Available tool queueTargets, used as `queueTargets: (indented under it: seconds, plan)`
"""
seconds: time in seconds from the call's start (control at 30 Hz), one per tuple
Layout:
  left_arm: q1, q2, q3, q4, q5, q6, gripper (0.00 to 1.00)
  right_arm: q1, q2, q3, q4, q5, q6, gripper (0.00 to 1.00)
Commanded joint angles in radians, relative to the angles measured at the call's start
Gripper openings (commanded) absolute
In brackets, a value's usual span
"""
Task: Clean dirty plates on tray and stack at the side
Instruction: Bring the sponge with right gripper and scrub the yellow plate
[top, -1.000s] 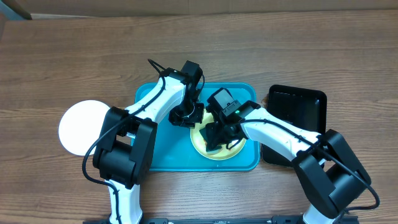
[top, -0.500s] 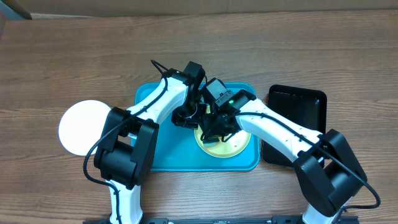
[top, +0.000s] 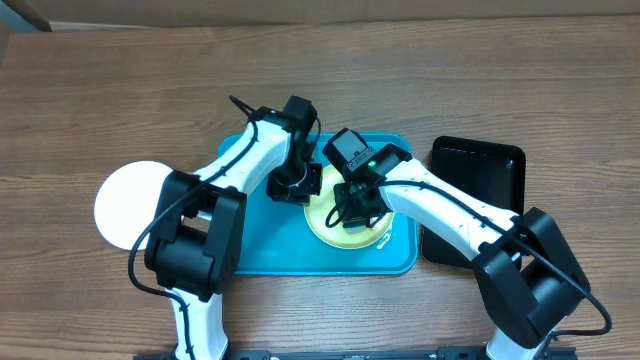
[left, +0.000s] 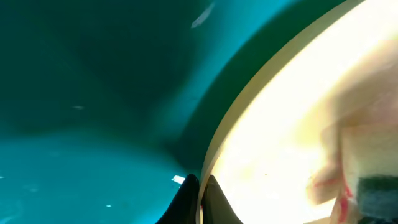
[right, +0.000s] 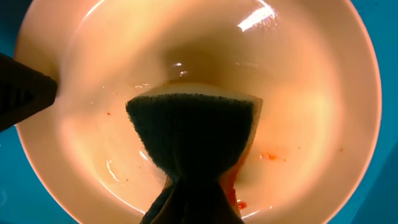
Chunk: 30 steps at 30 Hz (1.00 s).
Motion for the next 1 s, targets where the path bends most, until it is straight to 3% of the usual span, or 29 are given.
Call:
queueTargets:
  seconds: [0.0,0.27,0.97]
  plan:
    - [0.001,0.008,-0.003,-0.002,0.011,-0.025,0.04,0.003,-0.007,0.026,0.012,-0.021,0.005,0.04]
    - [0.000,0.008,-0.003,-0.002,0.011,-0.025,0.04,0.003,-0.007,-0.031,0.121,-0.117,0.005,0.04]
    - [0.000,0.008,-0.003,-0.006,0.011,-0.025,0.04,0.003,-0.007,-0.145,0.196,-0.047,0.005,0.04]
